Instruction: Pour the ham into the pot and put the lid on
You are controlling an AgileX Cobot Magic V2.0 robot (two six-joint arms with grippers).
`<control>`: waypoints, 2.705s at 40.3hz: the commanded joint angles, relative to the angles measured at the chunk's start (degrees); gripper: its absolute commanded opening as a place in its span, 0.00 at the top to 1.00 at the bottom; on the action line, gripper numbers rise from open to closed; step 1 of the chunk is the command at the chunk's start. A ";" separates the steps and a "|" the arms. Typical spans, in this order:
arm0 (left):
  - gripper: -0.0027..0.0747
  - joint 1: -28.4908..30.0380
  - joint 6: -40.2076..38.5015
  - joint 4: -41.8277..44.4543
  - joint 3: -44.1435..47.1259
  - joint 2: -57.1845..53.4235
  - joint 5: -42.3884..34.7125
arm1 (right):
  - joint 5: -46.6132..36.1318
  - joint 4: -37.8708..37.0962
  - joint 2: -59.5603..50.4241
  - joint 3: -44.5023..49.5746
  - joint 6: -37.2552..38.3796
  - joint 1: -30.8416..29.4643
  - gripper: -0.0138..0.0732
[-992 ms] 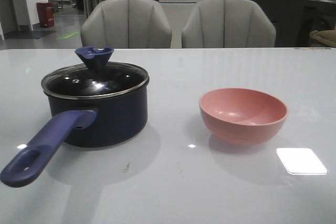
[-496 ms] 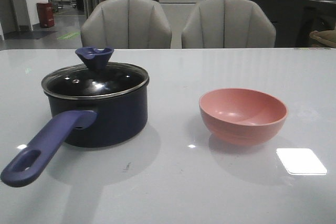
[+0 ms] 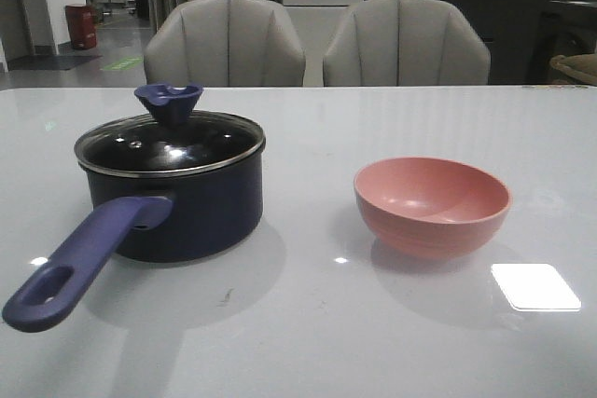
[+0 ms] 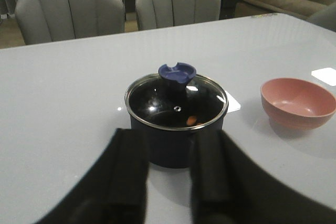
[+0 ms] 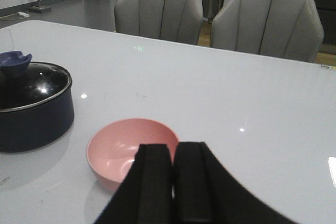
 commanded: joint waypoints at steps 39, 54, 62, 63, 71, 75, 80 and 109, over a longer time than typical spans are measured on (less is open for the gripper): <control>0.80 9.42 -0.07 -0.07 8.07 -2.23 -14.67 | -4.13 -0.02 0.22 -1.58 -0.05 0.17 0.66; 0.80 15.10 -0.07 -1.68 18.61 -9.19 -22.52 | -4.13 -0.02 0.22 -1.58 -0.05 0.17 0.66; 0.80 15.10 -0.07 -2.07 20.45 -9.19 -24.79 | -4.13 -0.02 0.22 -1.58 -0.05 0.17 0.66; 0.80 15.10 -0.07 -2.07 20.45 -9.19 -24.79 | -4.13 -0.02 0.22 -1.58 -0.05 0.17 0.66; 0.80 15.10 -0.07 -2.07 20.45 -9.19 -24.79 | -4.13 -0.02 0.22 -1.58 -0.05 0.17 0.66; 0.80 15.10 -0.07 -2.07 20.45 -9.19 -24.79 | -4.13 -0.02 0.22 -1.58 -0.05 0.17 0.66; 0.80 15.10 -0.07 -2.07 20.45 -9.19 -24.79 | -4.13 -0.02 0.22 -1.58 -0.05 0.17 0.66; 0.80 15.10 -0.07 -2.07 20.45 -9.19 -24.79 | -4.03 -0.14 0.22 -1.08 -0.05 0.17 0.66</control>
